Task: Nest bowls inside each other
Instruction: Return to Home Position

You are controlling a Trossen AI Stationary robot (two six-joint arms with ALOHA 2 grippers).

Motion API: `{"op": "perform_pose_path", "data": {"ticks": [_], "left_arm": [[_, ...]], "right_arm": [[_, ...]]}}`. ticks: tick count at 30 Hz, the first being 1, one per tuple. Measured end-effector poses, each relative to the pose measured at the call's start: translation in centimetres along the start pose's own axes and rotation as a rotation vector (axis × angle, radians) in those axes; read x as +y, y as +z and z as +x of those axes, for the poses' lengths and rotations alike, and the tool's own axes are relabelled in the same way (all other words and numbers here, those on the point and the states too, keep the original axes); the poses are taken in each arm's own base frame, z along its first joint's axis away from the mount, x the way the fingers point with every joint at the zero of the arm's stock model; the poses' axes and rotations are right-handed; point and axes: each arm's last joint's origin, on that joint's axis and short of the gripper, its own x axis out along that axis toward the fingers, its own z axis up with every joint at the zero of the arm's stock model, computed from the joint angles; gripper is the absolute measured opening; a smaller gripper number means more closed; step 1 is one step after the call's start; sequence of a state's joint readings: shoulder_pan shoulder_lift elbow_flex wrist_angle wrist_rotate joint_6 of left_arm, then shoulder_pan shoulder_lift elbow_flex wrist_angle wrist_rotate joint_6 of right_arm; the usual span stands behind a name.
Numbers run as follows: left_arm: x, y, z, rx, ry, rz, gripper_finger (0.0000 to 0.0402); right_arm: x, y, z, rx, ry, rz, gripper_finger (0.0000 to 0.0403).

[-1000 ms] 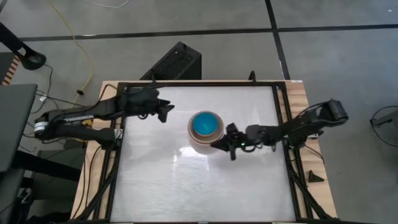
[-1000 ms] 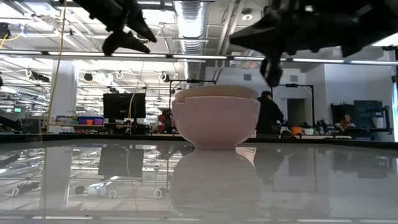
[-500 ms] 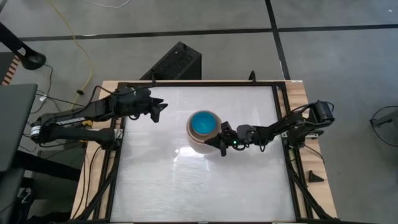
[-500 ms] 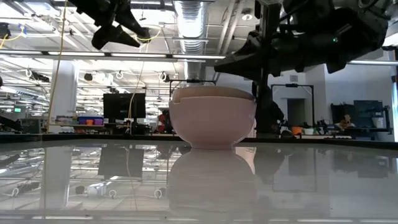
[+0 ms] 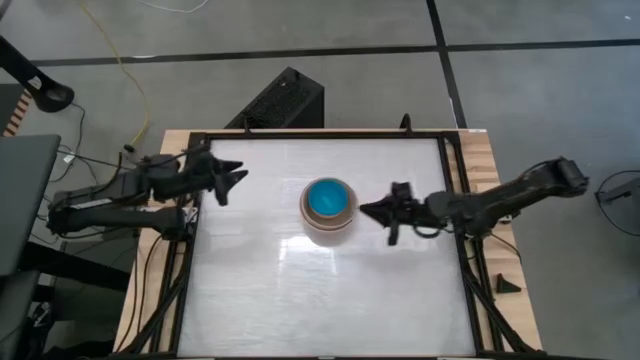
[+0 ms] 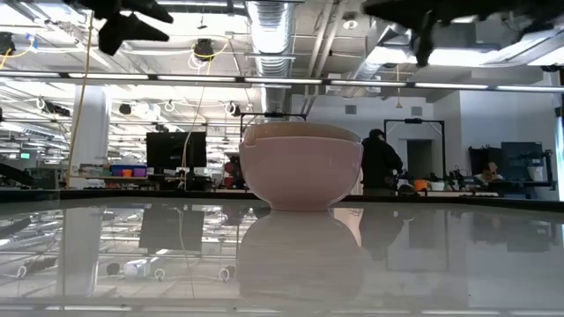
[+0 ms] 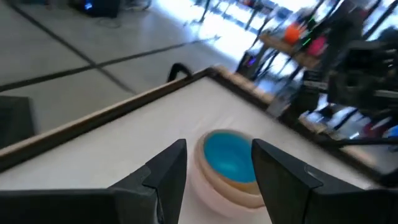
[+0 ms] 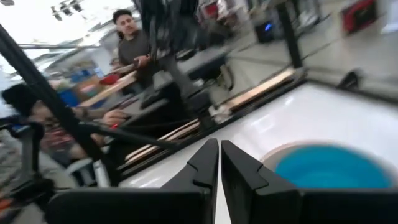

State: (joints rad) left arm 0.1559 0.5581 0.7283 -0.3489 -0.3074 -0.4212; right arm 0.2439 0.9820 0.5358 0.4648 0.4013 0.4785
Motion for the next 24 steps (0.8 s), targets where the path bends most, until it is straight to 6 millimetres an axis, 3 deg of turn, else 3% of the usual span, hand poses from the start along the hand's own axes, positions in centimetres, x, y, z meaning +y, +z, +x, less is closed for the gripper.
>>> {"op": "perform_pose_path", "data": {"ticks": [5, 12, 15, 19, 24], "left_arm": [[1.1, -3.4, -1.0, -0.106, -0.113, -0.067, 0.0169], [2.3, -7.0, -0.7, -0.188, -0.132, -0.035, 0.0169], [2.5, -7.8, -0.3, -0.17, -0.123, -0.002, 0.0169], [2.8, -9.0, 0.2, -0.125, -0.122, 0.025, 0.0169], [3.4, -11.2, 0.8, -0.209, -0.183, 0.007, 0.0169]], "right_arm": [[-0.2, 1.6, -4.3, -0.13, -0.067, -0.052, 0.0053], [-4.0, -0.8, -8.6, -0.398, -0.013, -0.014, 0.0053], [-5.5, -1.6, -9.1, -0.454, -0.037, -0.016, 0.0054], [-7.3, -3.1, -8.1, -0.29, -0.02, -0.015, 0.0054], [-9.0, -2.7, -7.6, -0.234, 0.03, -0.016, 0.0054]]}}
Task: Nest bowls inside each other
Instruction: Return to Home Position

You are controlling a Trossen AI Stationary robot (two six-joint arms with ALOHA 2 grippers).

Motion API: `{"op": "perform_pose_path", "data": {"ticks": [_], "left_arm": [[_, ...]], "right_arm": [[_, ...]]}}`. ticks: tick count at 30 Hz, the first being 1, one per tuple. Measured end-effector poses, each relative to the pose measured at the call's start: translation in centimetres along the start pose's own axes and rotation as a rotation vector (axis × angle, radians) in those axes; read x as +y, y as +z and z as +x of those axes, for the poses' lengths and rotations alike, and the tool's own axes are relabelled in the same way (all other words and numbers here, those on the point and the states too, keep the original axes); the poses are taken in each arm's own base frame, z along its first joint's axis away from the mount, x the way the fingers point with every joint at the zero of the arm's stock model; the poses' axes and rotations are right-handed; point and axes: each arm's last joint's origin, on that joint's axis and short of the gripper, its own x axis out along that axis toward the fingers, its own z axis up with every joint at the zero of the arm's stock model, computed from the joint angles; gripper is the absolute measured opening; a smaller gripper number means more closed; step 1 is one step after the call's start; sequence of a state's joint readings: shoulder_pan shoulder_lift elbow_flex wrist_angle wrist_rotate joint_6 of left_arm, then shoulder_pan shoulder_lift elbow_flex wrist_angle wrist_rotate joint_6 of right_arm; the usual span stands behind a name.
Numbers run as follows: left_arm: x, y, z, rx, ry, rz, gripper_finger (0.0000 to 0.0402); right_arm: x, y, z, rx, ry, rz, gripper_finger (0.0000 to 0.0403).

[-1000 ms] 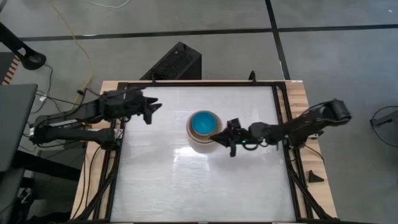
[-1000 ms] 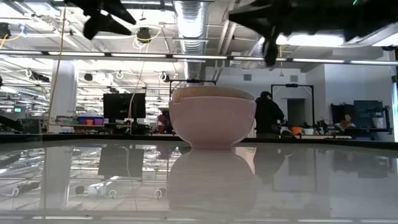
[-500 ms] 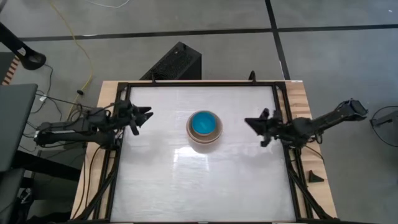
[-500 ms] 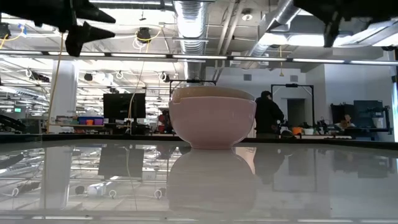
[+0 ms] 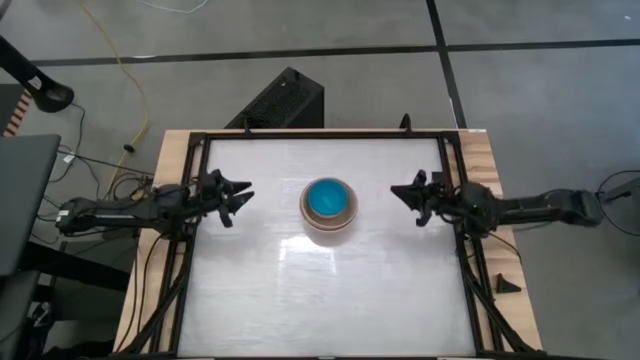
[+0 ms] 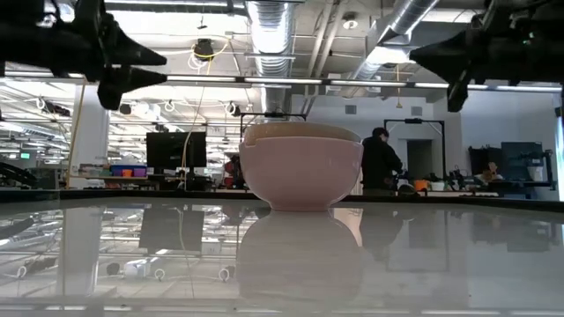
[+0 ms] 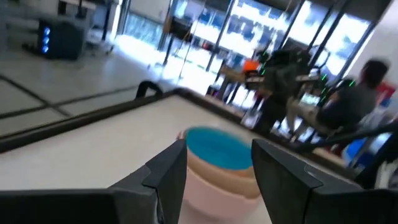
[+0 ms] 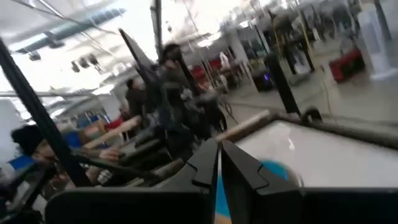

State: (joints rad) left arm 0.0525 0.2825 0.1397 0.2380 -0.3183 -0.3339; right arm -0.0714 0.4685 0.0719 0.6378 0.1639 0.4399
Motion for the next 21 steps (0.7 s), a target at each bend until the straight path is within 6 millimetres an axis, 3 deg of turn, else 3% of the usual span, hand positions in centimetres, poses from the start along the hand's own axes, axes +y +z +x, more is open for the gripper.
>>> {"op": "perform_pose_path", "data": {"ticks": [3, 6, 9, 16, 21], "left_arm": [[0.8, -2.1, -0.3, -0.051, -0.018, -0.054, 0.0169], [1.3, -3.1, -0.4, 0.021, 0.023, -0.065, 0.0169], [1.4, -3.3, -0.5, 0.025, 0.034, -0.058, 0.0169], [1.5, -3.7, -0.5, 0.066, 0.061, -0.034, 0.0169], [1.9, -4.7, -0.6, 0.168, 0.093, -0.031, 0.0169]], "right_arm": [[-0.6, 1.4, -0.5, -0.121, 0.046, -0.035, 0.0054], [-1.8, 1.1, -1.3, -0.144, 0.035, -0.016, 0.0054], [-2.5, 0.6, -1.7, -0.058, 0.013, 0.002, 0.0054], [-3.4, 0.6, -2.4, -0.038, -0.085, -0.007, 0.0054], [-4.3, -0.9, -2.7, 0.127, -0.165, 0.03, 0.0054]]}}
